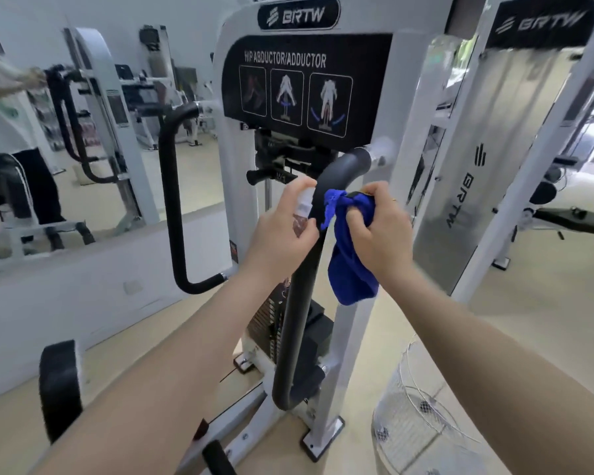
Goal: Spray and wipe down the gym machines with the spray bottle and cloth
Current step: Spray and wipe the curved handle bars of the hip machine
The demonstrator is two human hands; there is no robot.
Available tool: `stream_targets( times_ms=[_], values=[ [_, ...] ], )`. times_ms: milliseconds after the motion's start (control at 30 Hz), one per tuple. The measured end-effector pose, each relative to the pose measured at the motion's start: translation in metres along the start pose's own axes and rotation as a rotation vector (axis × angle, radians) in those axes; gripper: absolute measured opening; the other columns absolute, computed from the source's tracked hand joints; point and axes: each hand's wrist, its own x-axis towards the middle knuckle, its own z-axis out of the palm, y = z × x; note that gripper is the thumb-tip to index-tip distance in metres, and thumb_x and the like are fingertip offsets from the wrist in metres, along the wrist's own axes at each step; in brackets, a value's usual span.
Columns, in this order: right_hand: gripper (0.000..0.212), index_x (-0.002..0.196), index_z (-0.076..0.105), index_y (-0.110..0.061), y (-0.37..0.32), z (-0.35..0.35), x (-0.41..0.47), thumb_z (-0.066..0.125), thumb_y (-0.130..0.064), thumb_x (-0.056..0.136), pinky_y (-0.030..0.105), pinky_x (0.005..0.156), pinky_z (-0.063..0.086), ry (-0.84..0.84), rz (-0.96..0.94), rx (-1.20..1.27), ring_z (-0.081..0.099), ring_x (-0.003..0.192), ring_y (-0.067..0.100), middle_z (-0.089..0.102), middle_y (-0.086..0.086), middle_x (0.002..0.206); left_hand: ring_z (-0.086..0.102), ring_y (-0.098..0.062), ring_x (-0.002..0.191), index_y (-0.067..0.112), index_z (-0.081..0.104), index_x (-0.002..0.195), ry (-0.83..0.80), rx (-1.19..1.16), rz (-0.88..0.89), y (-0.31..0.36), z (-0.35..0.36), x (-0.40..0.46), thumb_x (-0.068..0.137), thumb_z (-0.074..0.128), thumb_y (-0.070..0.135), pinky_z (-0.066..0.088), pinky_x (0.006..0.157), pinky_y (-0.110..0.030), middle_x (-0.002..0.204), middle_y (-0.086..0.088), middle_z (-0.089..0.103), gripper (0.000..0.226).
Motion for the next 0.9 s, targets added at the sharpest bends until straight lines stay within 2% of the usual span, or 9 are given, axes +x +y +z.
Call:
stream_targets(
  times_ms=[133,233,300,433,600,733,800,833,900],
  values=[
    [0.014,0.102,0.050,-0.009,0.008,-0.003,0.008,0.050,-0.012,0.088,0.008,0.059,0.029,-0.055,-0.043,-0.014,0.042,0.062,0.001,0.052,-0.003,0.078,0.058,-0.028,0.065,0.036,0.035,0.125,0.027,0.032,-0.053,-0.001,0.009,0.005,0.088,0.052,0.012,0.052,0.062,-0.046,0.080,-0.016,0.060,0.047],
    [0.018,0.101,0.049,-0.010,0.012,-0.006,0.013,0.047,-0.018,0.085,0.012,0.057,0.030,-0.043,-0.087,-0.024,0.042,0.061,-0.001,0.051,-0.003,0.076,0.061,-0.027,0.070,0.037,0.032,0.124,0.008,0.075,-0.057,-0.003,0.012,0.005,0.090,0.052,0.014,0.054,0.064,-0.047,0.085,-0.015,0.060,0.046],
    [0.015,0.101,0.050,-0.010,0.015,-0.008,0.018,0.048,-0.015,0.086,0.018,0.058,0.033,-0.036,-0.077,-0.012,0.045,0.061,0.006,0.052,-0.002,0.076,0.061,-0.027,0.073,0.034,0.033,0.126,0.017,0.089,-0.053,-0.001,0.014,0.006,0.090,0.051,0.015,0.055,0.065,-0.048,0.089,-0.013,0.060,0.045],
    [0.021,0.103,0.051,-0.008,0.025,-0.014,0.020,0.046,-0.017,0.085,0.029,0.068,0.037,-0.002,-0.036,0.000,0.050,0.071,0.018,0.055,0.001,0.081,0.058,-0.023,0.064,0.026,0.037,0.125,0.059,0.125,-0.111,-0.005,0.016,-0.004,0.091,0.050,0.014,0.051,0.057,-0.035,0.080,-0.007,0.058,0.039],
    [0.030,0.105,0.051,-0.009,0.035,-0.014,0.009,0.041,-0.023,0.080,0.028,0.069,0.037,-0.053,-0.005,0.028,0.050,0.074,0.018,0.056,0.000,0.085,0.056,-0.010,0.056,0.030,0.031,0.130,0.019,0.152,-0.290,-0.034,0.033,-0.045,0.094,0.051,0.018,0.036,0.044,-0.012,0.076,-0.002,0.061,0.043],
    [0.023,0.108,0.049,-0.010,0.033,-0.007,-0.003,0.047,-0.015,0.086,0.033,0.068,0.042,-0.080,-0.021,0.030,0.051,0.076,0.019,0.058,0.003,0.091,0.049,-0.009,0.053,0.027,0.036,0.127,-0.029,0.190,-0.387,-0.046,0.037,-0.062,0.095,0.049,0.020,0.031,0.039,-0.014,0.075,0.000,0.056,0.035],
    [0.024,0.110,0.048,-0.010,0.030,-0.005,-0.007,0.049,-0.014,0.086,0.028,0.065,0.038,-0.031,-0.121,0.004,0.052,0.077,0.020,0.057,0.007,0.105,0.049,-0.009,0.052,0.026,0.036,0.127,0.006,0.156,-0.454,-0.046,0.037,-0.066,0.095,0.049,0.020,0.032,0.042,-0.018,0.072,0.002,0.055,0.035],
    [0.023,0.108,0.049,-0.011,0.026,-0.003,-0.008,0.050,-0.015,0.086,0.028,0.063,0.037,0.007,-0.254,-0.049,0.054,0.078,0.023,0.056,0.009,0.111,0.050,-0.010,0.053,0.027,0.035,0.130,0.030,0.132,-0.476,-0.046,0.037,-0.066,0.095,0.050,0.019,0.033,0.043,-0.019,0.074,0.003,0.056,0.039],
    [0.018,0.100,0.052,-0.017,0.020,0.007,-0.007,0.053,-0.012,0.083,0.032,0.063,0.042,0.090,-0.606,-0.237,0.054,0.081,0.029,0.051,0.008,0.116,0.056,-0.012,0.061,0.032,0.028,0.138,0.071,0.047,-0.493,-0.044,0.032,-0.060,0.092,0.055,0.015,0.043,0.048,-0.023,0.092,0.002,0.059,0.056]
  ],
)
